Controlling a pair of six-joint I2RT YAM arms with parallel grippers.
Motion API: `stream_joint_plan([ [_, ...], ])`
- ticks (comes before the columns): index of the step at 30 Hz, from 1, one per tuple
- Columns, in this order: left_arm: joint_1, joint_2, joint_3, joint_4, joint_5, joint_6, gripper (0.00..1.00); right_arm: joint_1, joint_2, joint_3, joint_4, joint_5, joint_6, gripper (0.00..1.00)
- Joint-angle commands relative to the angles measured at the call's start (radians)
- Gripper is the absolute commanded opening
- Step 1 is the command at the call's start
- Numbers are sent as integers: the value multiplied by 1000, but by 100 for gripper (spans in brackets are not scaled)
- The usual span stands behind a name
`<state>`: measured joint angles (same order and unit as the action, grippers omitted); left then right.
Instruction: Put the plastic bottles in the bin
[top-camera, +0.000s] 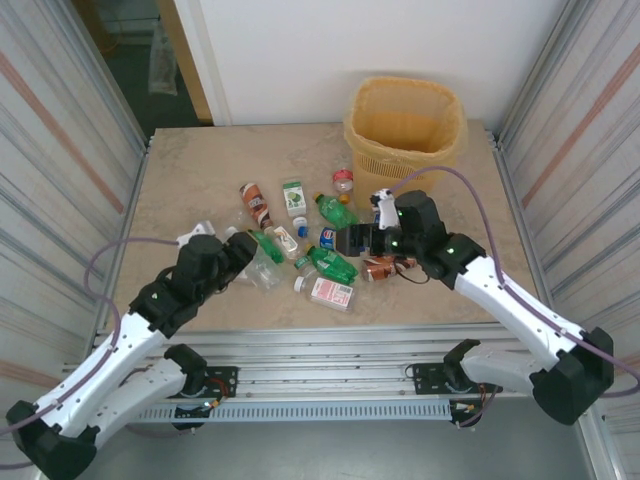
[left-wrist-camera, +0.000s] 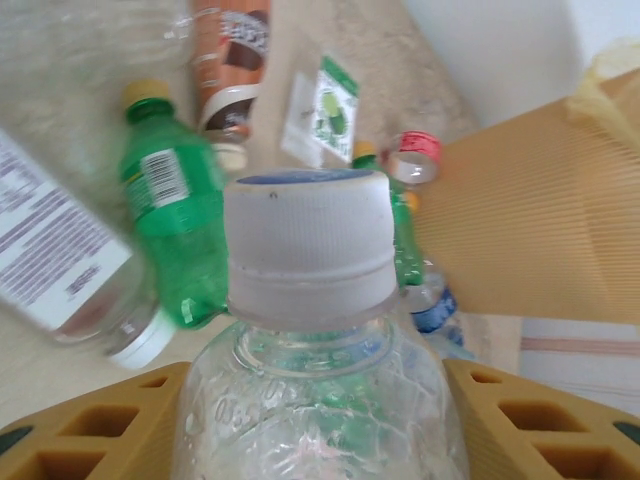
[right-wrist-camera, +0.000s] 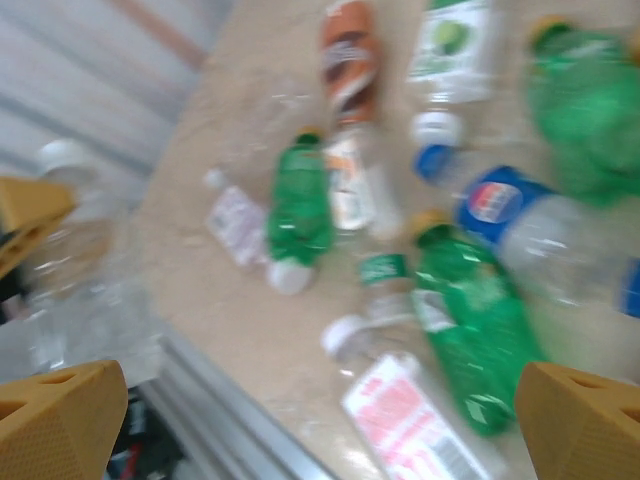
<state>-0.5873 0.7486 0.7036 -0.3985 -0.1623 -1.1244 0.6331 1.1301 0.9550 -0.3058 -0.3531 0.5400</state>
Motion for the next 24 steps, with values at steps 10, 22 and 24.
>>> stream_joint_plan([
  [10, 119, 270, 256, 298, 567, 336, 24, 96, 217, 174, 292, -332, -16, 98],
  [22, 127, 344, 297, 433, 733, 310, 24, 113, 302, 209, 393, -377, 10, 90],
  [24, 129, 342, 291, 446, 739, 304, 25, 114, 314, 215, 409, -386, 20, 85],
])
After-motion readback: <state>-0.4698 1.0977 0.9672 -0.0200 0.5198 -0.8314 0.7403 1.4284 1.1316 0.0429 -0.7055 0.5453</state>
